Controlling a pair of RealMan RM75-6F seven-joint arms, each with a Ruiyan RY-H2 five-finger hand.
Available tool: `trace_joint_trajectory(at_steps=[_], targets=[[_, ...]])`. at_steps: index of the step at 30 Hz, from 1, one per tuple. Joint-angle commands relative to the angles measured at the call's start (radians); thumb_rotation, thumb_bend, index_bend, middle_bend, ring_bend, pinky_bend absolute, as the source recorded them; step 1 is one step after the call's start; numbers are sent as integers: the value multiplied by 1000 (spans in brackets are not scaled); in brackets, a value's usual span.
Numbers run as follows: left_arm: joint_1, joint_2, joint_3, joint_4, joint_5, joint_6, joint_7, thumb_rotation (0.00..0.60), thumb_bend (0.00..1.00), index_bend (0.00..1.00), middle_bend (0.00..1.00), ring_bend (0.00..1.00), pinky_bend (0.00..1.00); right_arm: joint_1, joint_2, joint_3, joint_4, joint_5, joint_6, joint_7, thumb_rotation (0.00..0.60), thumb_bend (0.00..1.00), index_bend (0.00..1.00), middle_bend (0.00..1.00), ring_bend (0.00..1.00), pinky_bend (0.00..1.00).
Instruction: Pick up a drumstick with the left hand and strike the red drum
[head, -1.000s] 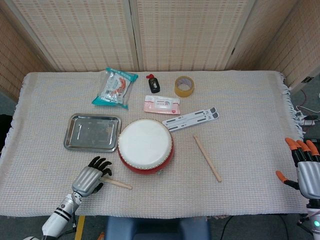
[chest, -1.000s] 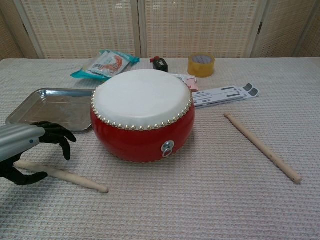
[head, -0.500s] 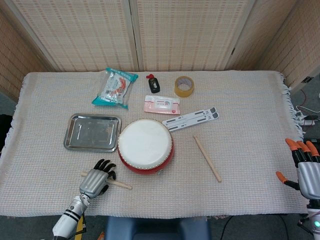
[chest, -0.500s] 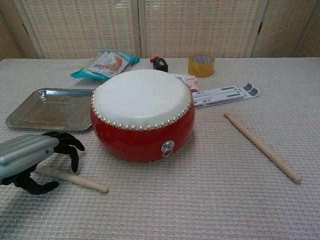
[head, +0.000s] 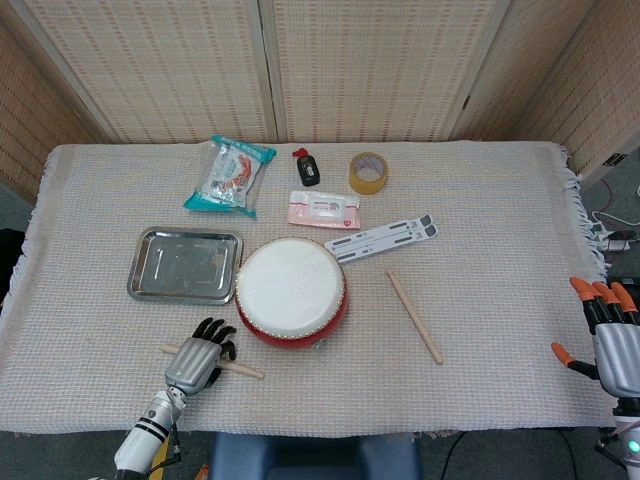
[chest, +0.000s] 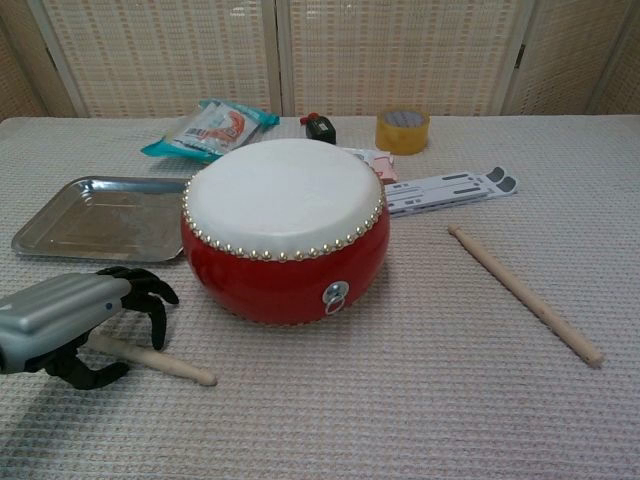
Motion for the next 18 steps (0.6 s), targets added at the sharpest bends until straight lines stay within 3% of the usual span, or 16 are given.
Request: trace_joint_trajectory(at_steps=[1, 18], targets=[[-3, -4, 0, 4, -5, -2, 2, 600, 331, 485, 162, 55, 34, 0, 0, 0, 0, 0, 0, -1, 600, 194, 0, 112, 0, 31], [0, -7, 9, 7, -4, 14, -13, 600, 357, 496, 173, 56, 34, 5, 3, 0, -9, 3, -11, -11, 600, 193, 0, 112, 0, 31]])
